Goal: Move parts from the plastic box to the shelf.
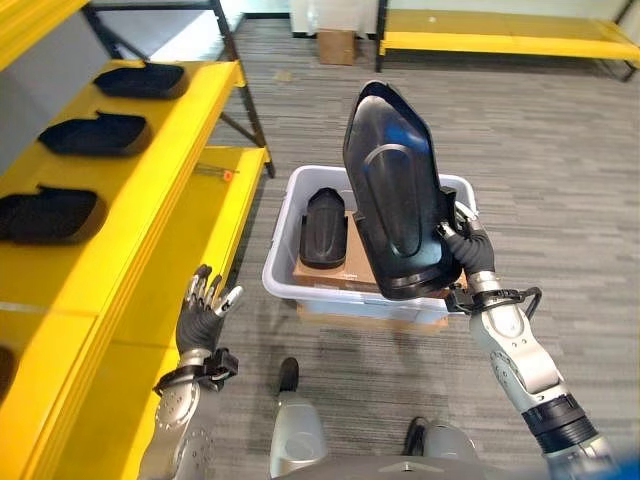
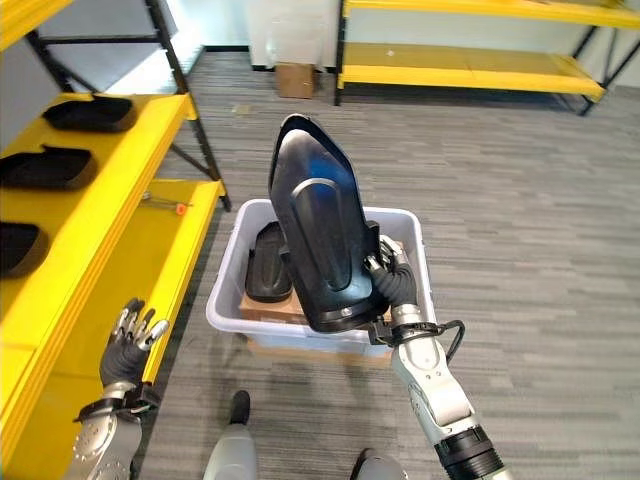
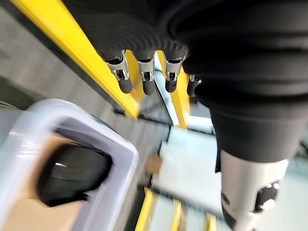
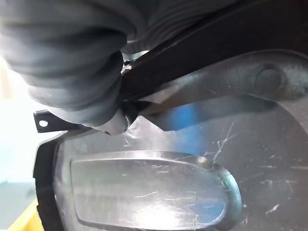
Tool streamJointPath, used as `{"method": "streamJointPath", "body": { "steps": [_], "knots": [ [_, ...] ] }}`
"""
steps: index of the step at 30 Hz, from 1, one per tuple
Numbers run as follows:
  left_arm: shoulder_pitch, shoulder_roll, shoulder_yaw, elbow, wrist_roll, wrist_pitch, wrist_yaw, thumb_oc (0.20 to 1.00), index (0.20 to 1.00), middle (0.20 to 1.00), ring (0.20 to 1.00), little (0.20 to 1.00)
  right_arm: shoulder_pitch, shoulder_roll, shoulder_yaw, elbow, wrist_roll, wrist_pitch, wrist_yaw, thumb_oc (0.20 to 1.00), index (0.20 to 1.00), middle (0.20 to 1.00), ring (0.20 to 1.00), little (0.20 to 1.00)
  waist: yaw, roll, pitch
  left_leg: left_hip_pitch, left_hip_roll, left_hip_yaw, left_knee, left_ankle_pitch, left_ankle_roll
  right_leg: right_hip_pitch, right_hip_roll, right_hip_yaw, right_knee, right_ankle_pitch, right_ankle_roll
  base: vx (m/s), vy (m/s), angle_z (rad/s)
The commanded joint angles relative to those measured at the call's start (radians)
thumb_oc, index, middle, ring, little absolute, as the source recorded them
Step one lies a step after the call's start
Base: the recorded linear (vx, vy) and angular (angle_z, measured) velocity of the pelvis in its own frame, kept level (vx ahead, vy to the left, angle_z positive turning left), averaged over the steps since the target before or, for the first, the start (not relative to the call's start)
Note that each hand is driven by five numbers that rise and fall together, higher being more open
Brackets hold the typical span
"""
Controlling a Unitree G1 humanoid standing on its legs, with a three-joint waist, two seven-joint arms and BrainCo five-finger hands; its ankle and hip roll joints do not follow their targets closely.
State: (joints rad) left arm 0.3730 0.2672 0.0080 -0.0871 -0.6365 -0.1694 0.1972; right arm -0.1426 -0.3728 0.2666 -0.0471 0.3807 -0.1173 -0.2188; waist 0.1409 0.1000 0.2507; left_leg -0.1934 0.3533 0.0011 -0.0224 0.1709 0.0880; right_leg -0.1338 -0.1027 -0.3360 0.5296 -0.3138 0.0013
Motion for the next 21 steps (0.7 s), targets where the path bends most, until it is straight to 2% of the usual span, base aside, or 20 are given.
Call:
{"method": "streamJointPath", "body": {
  "steps": [1,2,3,4,6,7,8,10,12,14,15,16,19,20,21],
  "knots": [
    [-0.094,0.073,0.027,0.01,0.028,-0.036,-0.032,1.0,1.0,1.0,1.0,1.0,-0.078,0.009,-0.049,-0.047,0.046,-0.076,0.02,0.2,0.2,0.2,0.2,0.2,0.019,-0.06,0.015,-0.006,-0.006,0.075,-0.002,0.224,-0.256,0.111,-0.021,-0.061,-0.249,0.086,0.032,-0.15,-0.094,1.29],
    [-0.09,0.066,0.028,0.007,0.027,-0.039,-0.036,1.0,1.0,1.0,1.0,1.0,-0.067,0.005,-0.049,-0.051,0.047,-0.075,0.026,0.2,0.2,0.2,0.2,0.2,0.022,-0.062,0.008,-0.003,-0.021,0.066,0.007,0.204,-0.254,0.117,-0.025,-0.069,-0.282,0.107,0.037,-0.13,-0.127,1.18],
    [-0.086,0.061,0.029,0.003,0.029,-0.039,-0.039,1.0,1.0,1.0,1.0,1.0,-0.057,0.001,-0.052,-0.06,0.042,-0.074,0.03,0.2,0.2,0.2,0.2,0.2,0.02,-0.073,0.001,0.013,-0.034,0.058,0.018,0.17,-0.262,0.128,-0.035,-0.066,-0.301,0.103,0.045,-0.06,-0.039,0.98],
    [-0.088,0.058,0.032,0.003,0.032,-0.04,-0.042,1.0,1.0,1.0,1.0,1.0,-0.05,-0.005,-0.054,-0.067,0.04,-0.075,0.037,0.2,0.2,0.2,0.2,0.2,0.019,-0.078,-0.003,0.026,-0.041,0.059,0.052,0.134,-0.254,0.129,-0.046,-0.079,-0.318,0.118,0.044,-0.08,-0.005,0.91],
    [-0.093,0.043,0.027,-0.003,0.021,-0.032,-0.055,1.0,1.0,1.0,1.0,1.0,0.006,-0.004,-0.079,-0.074,0.06,-0.073,0.056,0.2,0.2,0.2,0.2,0.2,-0.015,-0.083,-0.038,0.113,-0.025,0.119,0.106,0.033,-0.24,0.137,-0.097,-0.16,-0.346,0.163,0.053,-0.12,0.119,1.28],
    [-0.093,0.043,0.026,-0.003,0.021,-0.032,-0.055,1.0,1.0,1.0,1.0,1.0,0.007,-0.004,-0.079,-0.075,0.061,-0.073,0.056,0.2,0.2,0.2,0.2,0.2,-0.016,-0.083,-0.037,0.114,-0.026,0.118,0.106,0.032,-0.24,0.138,-0.098,-0.162,-0.346,0.163,0.054,-0.04,0.224,1.69],
    [-0.093,0.044,0.022,-0.005,0.024,-0.027,-0.066,1.0,1.0,1.0,1.0,1.0,0.047,-0.008,-0.098,-0.086,0.065,-0.063,0.068,0.2,0.2,0.2,0.2,0.2,-0.035,-0.076,-0.056,0.151,-0.02,0.144,0.094,0.008,-0.244,0.143,-0.127,-0.197,-0.343,0.183,0.067,0.02,0.215,1.04],
    [-0.088,0.047,0.007,-0.004,0.031,-0.019,-0.086,1.0,1.0,1.0,1.0,1.0,0.095,-0.005,-0.14,-0.11,0.074,-0.063,0.074,0.2,0.2,0.2,0.2,0.2,-0.057,-0.055,-0.081,0.164,-0.05,0.21,0.008,-0.039,-0.232,0.15,-0.172,-0.249,-0.318,0.207,0.096,0.08,0.318,0.78],
    [-0.087,0.048,0.006,0.0,0.027,-0.022,-0.084,1.0,1.0,1.0,1.0,1.0,0.099,0.003,-0.137,-0.113,0.072,-0.061,0.082,0.2,0.2,0.2,0.2,0.2,-0.055,-0.056,-0.084,0.17,-0.066,0.203,0.004,-0.059,-0.227,0.153,-0.193,-0.252,-0.307,0.216,0.108,0.1,0.274,1.03],
    [-0.082,0.082,0.025,-0.015,0.046,-0.027,-0.097,1.0,1.0,1.0,1.0,1.0,0.113,0.019,-0.151,-0.123,0.06,-0.053,0.106,0.2,0.2,0.2,0.2,0.2,-0.038,-0.077,-0.082,0.165,-0.123,0.2,0.016,-0.108,-0.2,0.19,-0.262,-0.279,-0.325,0.283,0.154,0.15,0.429,0.63],
    [-0.081,0.083,0.025,-0.015,0.046,-0.027,-0.097,1.0,1.0,1.0,1.0,1.0,0.115,0.019,-0.151,-0.124,0.06,-0.053,0.106,0.2,0.2,0.2,0.2,0.2,-0.039,-0.079,-0.082,0.165,-0.126,0.199,0.016,-0.109,-0.199,0.192,-0.264,-0.28,-0.326,0.285,0.156,0.12,0.319,0.19],
    [-0.084,0.086,0.029,-0.015,0.047,-0.029,-0.092,1.0,1.0,1.0,1.0,1.0,0.11,0.022,-0.148,-0.127,0.053,-0.052,0.111,0.2,0.2,0.2,0.2,0.2,-0.029,-0.089,-0.084,0.157,-0.146,0.196,0.021,-0.124,-0.191,0.2,-0.284,-0.291,-0.335,0.321,0.177,0.06,0.163,0.4],
    [-0.08,0.1,0.045,-0.022,0.052,-0.032,-0.084,1.0,1.0,1.0,1.0,1.0,0.098,0.03,-0.134,-0.13,0.06,-0.048,0.12,0.2,0.2,0.2,0.2,0.2,-0.01,-0.109,-0.077,0.134,-0.184,0.181,0.045,-0.158,-0.17,0.204,-0.312,-0.295,-0.341,0.353,0.195,0.06,0.221,0.32],
    [-0.084,0.109,0.051,-0.021,0.055,-0.036,-0.078,1.0,1.0,1.0,1.0,1.0,0.087,0.034,-0.12,-0.137,0.061,-0.048,0.129,0.2,0.2,0.2,0.2,0.2,0.008,-0.123,-0.063,0.106,-0.21,0.164,0.072,-0.174,-0.159,0.206,-0.33,-0.298,-0.352,0.397,0.211,0.03,0.168,0.31],
    [-0.084,0.109,0.052,-0.021,0.055,-0.036,-0.078,1.0,1.0,1.0,1.0,1.0,0.086,0.035,-0.12,-0.136,0.061,-0.049,0.129,0.2,0.2,0.2,0.2,0.2,0.006,-0.124,-0.063,0.103,-0.212,0.163,0.075,-0.176,-0.158,0.206,-0.331,-0.299,-0.354,0.399,0.213,0.02,0.175,0.52]
  ]
}}
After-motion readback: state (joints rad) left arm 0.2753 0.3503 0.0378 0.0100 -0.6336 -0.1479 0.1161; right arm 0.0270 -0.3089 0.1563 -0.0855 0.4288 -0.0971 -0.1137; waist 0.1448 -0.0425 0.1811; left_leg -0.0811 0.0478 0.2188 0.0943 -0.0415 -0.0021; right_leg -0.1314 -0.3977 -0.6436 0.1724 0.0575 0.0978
